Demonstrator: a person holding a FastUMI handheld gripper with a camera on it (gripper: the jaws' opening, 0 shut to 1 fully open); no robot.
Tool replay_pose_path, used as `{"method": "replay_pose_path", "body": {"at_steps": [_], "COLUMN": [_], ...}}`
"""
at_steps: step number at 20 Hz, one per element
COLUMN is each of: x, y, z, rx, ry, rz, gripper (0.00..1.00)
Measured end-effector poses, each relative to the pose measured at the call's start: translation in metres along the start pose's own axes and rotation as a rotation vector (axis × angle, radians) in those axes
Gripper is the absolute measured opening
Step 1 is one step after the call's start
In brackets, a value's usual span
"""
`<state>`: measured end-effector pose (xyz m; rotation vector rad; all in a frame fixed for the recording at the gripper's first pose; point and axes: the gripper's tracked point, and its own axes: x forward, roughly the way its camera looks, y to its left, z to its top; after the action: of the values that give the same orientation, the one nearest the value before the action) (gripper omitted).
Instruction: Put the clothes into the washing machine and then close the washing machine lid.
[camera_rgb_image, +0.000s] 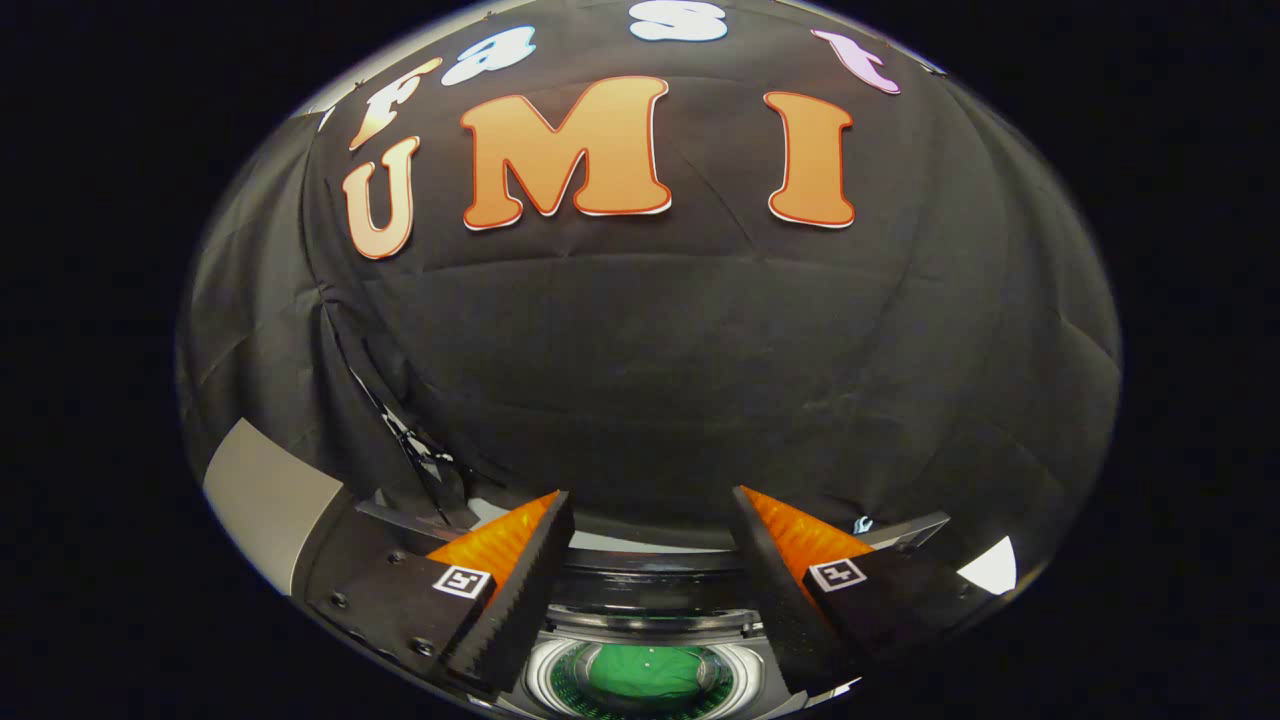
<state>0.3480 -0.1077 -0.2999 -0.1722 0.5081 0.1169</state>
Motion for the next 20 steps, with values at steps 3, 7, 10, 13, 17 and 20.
{"method": "replay_pose_path", "body": {"at_steps": [3,7,10,13,17,20], "x": [-0.003,-0.019,-0.034,-0.05,-0.071,-0.084], "y": [-0.001,-0.001,-0.001,0.0,0.001,0.002], "z": [-0.005,-0.012,-0.019,-0.027,-0.042,-0.053], "rx": [0.026,0.02,0.022,0.02,0.015,0.013], "ry": [0.006,-0.031,-0.034,-0.034,-0.042,-0.052], "rz": [0.001,0.006,0.017,0.015,0.014,0.013], "gripper": [0.99,0.99,0.99,0.99,0.99,0.99]}}
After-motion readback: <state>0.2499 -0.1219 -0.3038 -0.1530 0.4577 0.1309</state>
